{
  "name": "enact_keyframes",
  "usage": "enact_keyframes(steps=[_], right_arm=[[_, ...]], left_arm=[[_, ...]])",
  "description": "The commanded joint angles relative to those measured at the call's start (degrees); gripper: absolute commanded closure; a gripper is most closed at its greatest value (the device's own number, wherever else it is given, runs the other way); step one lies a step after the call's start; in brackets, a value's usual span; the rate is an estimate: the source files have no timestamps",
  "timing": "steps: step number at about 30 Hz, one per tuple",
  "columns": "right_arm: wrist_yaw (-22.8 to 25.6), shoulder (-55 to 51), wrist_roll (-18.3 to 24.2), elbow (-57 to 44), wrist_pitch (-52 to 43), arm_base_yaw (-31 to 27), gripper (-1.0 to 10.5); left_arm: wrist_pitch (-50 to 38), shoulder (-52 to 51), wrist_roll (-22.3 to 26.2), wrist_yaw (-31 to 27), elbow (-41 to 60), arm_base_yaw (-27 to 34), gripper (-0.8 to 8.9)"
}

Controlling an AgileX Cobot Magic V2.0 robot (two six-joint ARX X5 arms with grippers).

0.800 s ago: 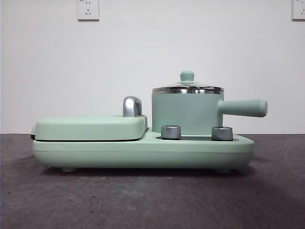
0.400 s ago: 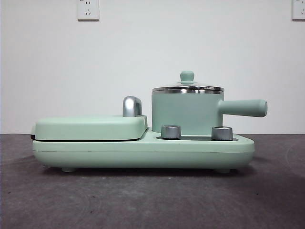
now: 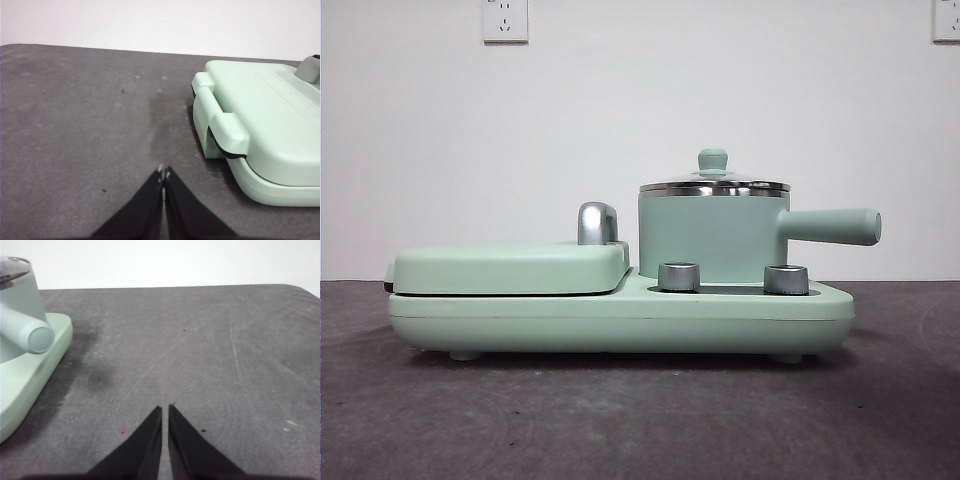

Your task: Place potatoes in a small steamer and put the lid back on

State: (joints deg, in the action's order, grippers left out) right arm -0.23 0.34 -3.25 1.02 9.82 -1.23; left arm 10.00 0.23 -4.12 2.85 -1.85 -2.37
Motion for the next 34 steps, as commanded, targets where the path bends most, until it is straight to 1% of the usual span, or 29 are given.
enact_keyframes(steps=[1, 34], right_arm=[[0.07, -0.13, 0.96, -0.37, 0.11, -0.04, 9.3], [0.22, -0.13, 0.96, -0.37, -0.92, -0.04, 9.3]], left_arm=[[-0.98, -0.04, 0.2, -0.13, 1.11, 0.07, 8.08], [-0.98, -0.04, 0.2, -0.13, 1.11, 0.07, 8.08]])
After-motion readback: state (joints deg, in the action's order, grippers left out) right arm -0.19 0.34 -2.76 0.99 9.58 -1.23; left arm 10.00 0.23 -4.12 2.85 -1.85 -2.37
